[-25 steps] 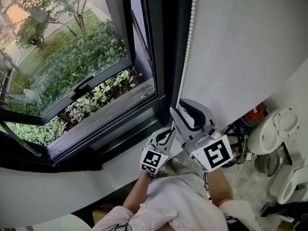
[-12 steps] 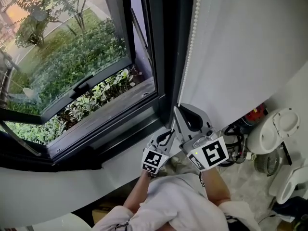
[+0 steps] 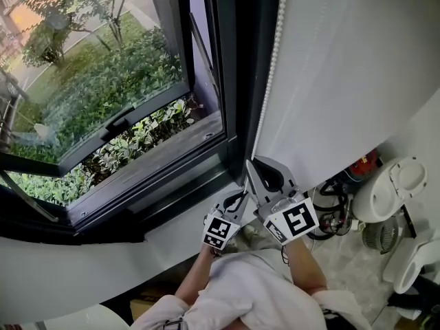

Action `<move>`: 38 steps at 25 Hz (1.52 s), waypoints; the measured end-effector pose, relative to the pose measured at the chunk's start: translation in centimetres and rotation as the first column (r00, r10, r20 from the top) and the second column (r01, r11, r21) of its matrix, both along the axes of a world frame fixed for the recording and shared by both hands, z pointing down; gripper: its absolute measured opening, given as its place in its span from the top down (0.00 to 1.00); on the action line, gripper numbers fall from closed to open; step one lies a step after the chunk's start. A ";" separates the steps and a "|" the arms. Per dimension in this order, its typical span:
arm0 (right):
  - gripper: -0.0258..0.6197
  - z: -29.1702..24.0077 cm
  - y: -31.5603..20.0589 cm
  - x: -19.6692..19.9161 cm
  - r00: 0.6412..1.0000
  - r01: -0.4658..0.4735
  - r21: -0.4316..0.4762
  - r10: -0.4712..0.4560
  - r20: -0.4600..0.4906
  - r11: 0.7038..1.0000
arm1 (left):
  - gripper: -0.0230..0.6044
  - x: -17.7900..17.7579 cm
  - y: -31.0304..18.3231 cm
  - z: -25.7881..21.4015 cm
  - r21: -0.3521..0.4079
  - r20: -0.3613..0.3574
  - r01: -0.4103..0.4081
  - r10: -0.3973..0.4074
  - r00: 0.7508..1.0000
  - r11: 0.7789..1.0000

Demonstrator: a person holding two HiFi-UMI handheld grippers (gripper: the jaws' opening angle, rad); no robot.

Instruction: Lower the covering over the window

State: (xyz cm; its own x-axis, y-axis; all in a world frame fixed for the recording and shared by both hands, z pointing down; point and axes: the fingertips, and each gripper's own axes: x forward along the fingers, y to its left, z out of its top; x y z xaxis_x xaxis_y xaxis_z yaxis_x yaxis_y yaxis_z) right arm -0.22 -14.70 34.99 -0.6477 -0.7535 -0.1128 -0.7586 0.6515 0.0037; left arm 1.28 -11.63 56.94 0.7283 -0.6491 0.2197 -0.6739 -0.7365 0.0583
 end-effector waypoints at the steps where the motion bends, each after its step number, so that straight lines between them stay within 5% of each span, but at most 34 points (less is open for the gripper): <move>1: 0.96 0.4 0.0 -0.1 1.000 0.003 -0.008 -0.003 -0.004 1.000 | 0.93 0.0 0.2 0.4 -0.006 0.007 -0.002 0.002 1.000 1.000; 18: 0.96 8.2 1.0 -0.5 0.999 0.027 -0.164 -0.033 -0.034 0.986 | 0.92 -1.7 1.7 2.9 -0.073 0.007 0.022 -0.021 1.000 0.997; 22: 0.96 8.5 1.0 -0.3 0.999 0.035 -0.162 -0.039 -0.020 0.986 | 0.80 -2.2 1.6 0.8 -0.066 -0.024 0.016 -0.017 1.000 0.998; 30: 0.96 8.4 1.2 -0.2 0.998 0.048 -0.165 -0.053 -0.021 0.985 | 0.78 -2.7 1.7 -7.1 0.068 -0.061 0.007 -0.003 0.998 0.998; 35: 0.96 8.4 1.3 -0.3 0.998 0.060 -0.165 -0.064 -0.020 0.984 | 0.78 -3.4 1.4 -13.7 0.154 -0.196 0.002 0.028 0.980 0.988; 38: 0.96 8.4 1.4 -0.5 0.997 0.065 -0.161 -0.069 -0.018 0.985 | 0.78 -3.8 1.1 -17.0 0.204 -0.214 0.007 0.038 0.976 0.979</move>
